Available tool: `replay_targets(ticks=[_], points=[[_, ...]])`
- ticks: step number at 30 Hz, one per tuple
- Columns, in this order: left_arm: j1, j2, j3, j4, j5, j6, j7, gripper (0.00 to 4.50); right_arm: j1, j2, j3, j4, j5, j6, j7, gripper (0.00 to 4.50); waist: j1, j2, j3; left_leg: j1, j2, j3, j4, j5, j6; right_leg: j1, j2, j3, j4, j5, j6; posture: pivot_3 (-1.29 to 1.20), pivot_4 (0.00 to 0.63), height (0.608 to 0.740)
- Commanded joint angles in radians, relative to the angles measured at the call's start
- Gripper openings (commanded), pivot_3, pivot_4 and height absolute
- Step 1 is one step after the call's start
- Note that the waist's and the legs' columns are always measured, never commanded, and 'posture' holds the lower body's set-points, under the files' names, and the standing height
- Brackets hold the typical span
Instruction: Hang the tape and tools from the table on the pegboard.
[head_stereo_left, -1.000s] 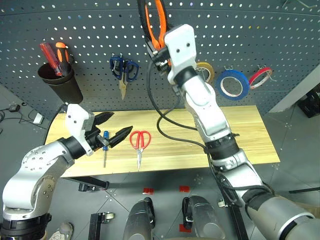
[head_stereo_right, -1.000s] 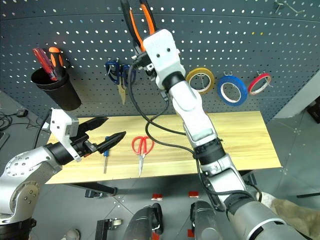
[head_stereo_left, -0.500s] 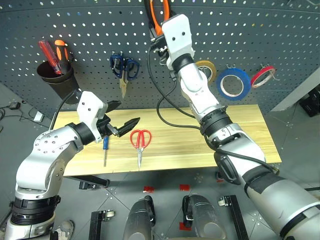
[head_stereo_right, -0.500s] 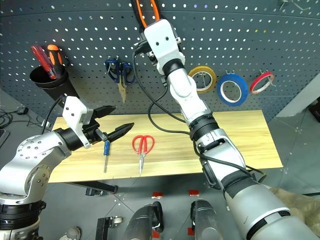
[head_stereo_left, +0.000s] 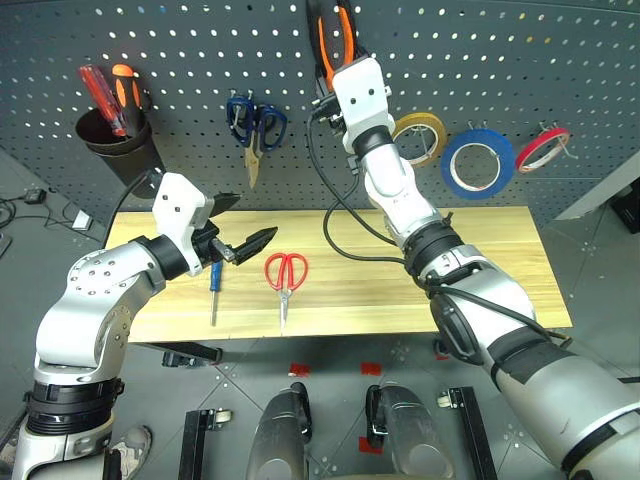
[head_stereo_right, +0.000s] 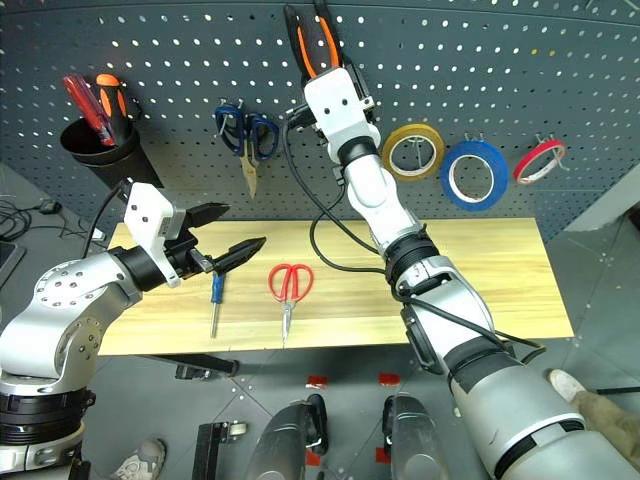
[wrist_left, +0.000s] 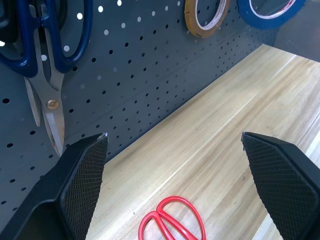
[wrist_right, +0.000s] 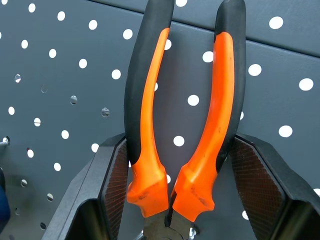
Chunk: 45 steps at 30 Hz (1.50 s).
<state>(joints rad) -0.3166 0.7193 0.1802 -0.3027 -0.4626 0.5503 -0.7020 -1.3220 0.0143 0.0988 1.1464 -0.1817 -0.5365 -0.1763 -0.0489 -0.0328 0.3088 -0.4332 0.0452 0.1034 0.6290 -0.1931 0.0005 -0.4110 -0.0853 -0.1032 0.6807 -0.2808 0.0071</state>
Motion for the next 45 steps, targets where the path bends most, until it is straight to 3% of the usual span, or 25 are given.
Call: replay_targets(ticks=[1,10,14,16,20,24,30,34,39,45], points=[[-0.002,-0.011,-0.009,-0.016,0.01,-0.032,-0.002,4.5,0.021,0.014,-0.019,-0.02,0.01,0.037,-0.018,2.76,0.001,0.0,0.0,0.0,0.0,0.0,0.0,0.0,0.0,0.0,0.0,0.0,0.0,0.0,0.0,-0.05,0.324,0.74],[0.004,-0.04,-0.026,0.021,0.041,-0.07,0.006,4.5,0.094,0.022,-0.052,-0.094,0.043,0.141,-0.008,2.76,0.002,0.0,0.0,0.001,0.0,0.0,0.001,0.0,0.0,0.001,0.0,0.0,0.001,0.0,0.0,-0.08,0.308,0.74],[0.021,-0.061,-0.023,0.031,0.049,-0.066,0.028,4.5,0.139,0.038,-0.069,-0.17,0.074,0.208,0.022,4.08,0.001,-0.001,-0.001,0.001,0.0,-0.001,0.001,0.0,0.0,0.001,0.0,0.0,0.001,0.0,0.0,-0.09,0.299,0.74],[0.029,-0.074,-0.025,0.034,0.053,-0.062,0.042,4.5,0.157,0.041,-0.068,-0.202,0.081,0.236,0.035,4.47,0.0,-0.001,-0.001,0.001,0.0,0.0,0.001,0.0,0.0,0.001,0.0,0.0,0.001,0.0,0.0,-0.1,0.293,0.74],[0.054,-0.108,-0.039,0.028,0.071,-0.033,0.099,4.5,0.23,0.04,-0.059,-0.335,0.095,0.318,0.084,4.47,-0.003,-0.001,-0.001,0.0,0.0,0.0,0.0,0.0,0.0,0.001,-0.001,0.0,0.0,0.0,0.0,-0.12,0.285,0.74],[0.116,-0.144,-0.064,-0.007,0.096,0.062,0.184,4.5,0.423,0.025,-0.014,-0.666,0.141,0.513,0.237,4.47,-0.006,-0.001,-0.001,0.0,0.0,0.0,-0.001,0.0,0.0,0.001,-0.001,0.0,-0.001,0.0,0.0,-0.14,0.278,0.74],[0.168,-0.227,-0.079,-0.036,0.128,0.23,0.349,4.5,0.714,-0.074,0.065,-1.148,0.275,0.859,0.5,4.47,-0.005,-0.002,-0.002,0.0,0.0,-0.001,-0.001,-0.001,0.0,0.0,0.0,0.0,0.0,0.0,0.001,-0.15,0.278,0.74],[0.19,-0.305,-0.124,-0.039,0.169,0.327,0.459,4.5,0.907,-0.193,0.086,-1.437,0.45,1.143,0.651,4.47,-0.005,-0.003,-0.003,0.0,0.0,-0.002,0.0,-0.001,0.001,0.002,-0.001,-0.001,0.0,0.0,0.001,-0.17,0.279,0.74],[0.176,-0.389,-0.155,0.024,0.227,0.359,0.553,4.5,0.977,-0.23,0.061,-1.546,0.555,1.288,0.677,4.47,-0.009,-0.003,-0.003,0.0,0.0,-0.004,0.0,-0.002,0.003,0.002,0.0,-0.002,0.001,0.0,0.001,-0.17,0.276,0.74],[0.135,-0.443,-0.194,0.17,0.29,0.345,0.606,4.5,0.973,-0.234,0.07,-1.564,0.578,1.322,0.666,4.47,-0.007,-0.004,-0.003,0.0,0.0,-0.004,0.001,-0.003,0.004,0.002,0.0,-0.002,0.001,0.0,0.001,-0.19,0.272,0.74]])
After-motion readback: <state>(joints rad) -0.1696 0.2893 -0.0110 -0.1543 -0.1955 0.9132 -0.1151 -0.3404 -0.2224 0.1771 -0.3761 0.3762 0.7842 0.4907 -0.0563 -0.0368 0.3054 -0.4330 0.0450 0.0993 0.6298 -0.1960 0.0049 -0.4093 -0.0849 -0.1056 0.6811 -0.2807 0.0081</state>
